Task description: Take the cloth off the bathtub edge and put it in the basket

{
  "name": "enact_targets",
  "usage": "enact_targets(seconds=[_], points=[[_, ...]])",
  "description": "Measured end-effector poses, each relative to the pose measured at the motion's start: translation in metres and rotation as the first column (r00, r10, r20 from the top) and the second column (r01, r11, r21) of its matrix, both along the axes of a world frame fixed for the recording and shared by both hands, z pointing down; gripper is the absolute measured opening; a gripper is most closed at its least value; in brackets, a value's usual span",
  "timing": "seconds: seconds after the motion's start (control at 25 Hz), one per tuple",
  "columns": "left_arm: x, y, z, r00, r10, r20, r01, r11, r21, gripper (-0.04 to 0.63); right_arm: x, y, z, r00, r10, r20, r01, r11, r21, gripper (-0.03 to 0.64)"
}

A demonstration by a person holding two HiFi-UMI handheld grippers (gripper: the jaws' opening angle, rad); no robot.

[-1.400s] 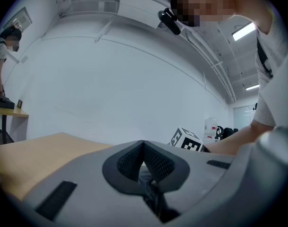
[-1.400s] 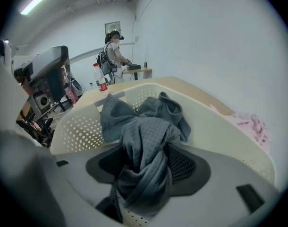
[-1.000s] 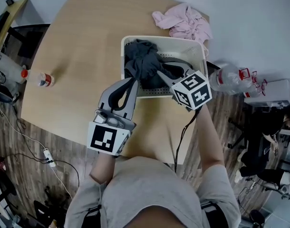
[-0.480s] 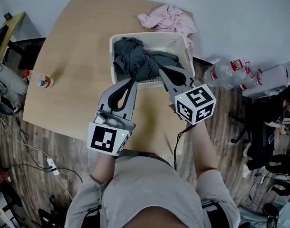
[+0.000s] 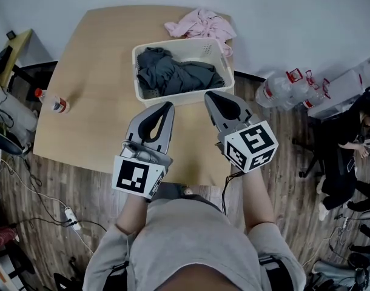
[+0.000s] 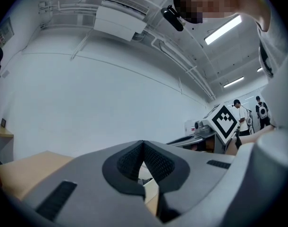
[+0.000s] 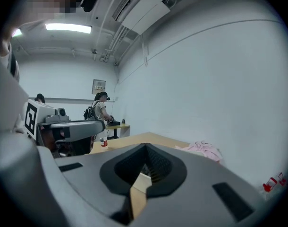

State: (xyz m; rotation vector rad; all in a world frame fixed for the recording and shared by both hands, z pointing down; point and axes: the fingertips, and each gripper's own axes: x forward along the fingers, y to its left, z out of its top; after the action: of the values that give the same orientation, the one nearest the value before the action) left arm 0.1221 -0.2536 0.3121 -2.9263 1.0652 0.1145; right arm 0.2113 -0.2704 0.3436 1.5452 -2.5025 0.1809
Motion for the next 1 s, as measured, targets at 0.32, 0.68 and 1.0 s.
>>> enact_targets(seconds=[0.32, 0.68, 1.0], points=[[0.010, 0.040, -0.009, 0.999, 0.032, 0.018, -0.033, 0.999, 0.023, -0.003, 0.009, 0.055, -0.021, 0.998, 0.055, 0.026, -0.057, 0.996, 0.067, 0.010], [0.011, 0.084, -0.016, 0.998, 0.049, 0.025, -0.050, 0.997, 0.050, -0.003, 0.003, 0.110, -0.027, 0.994, 0.074, 0.076, -0.082, 0.991, 0.106, 0.011], [0.012, 0.119, -0.020, 0.998, 0.053, 0.033, -0.055, 0.996, 0.069, -0.003, 0.005, 0.149, -0.031, 0.989, 0.093, 0.118, -0.108, 0.986, 0.128, 0.011]])
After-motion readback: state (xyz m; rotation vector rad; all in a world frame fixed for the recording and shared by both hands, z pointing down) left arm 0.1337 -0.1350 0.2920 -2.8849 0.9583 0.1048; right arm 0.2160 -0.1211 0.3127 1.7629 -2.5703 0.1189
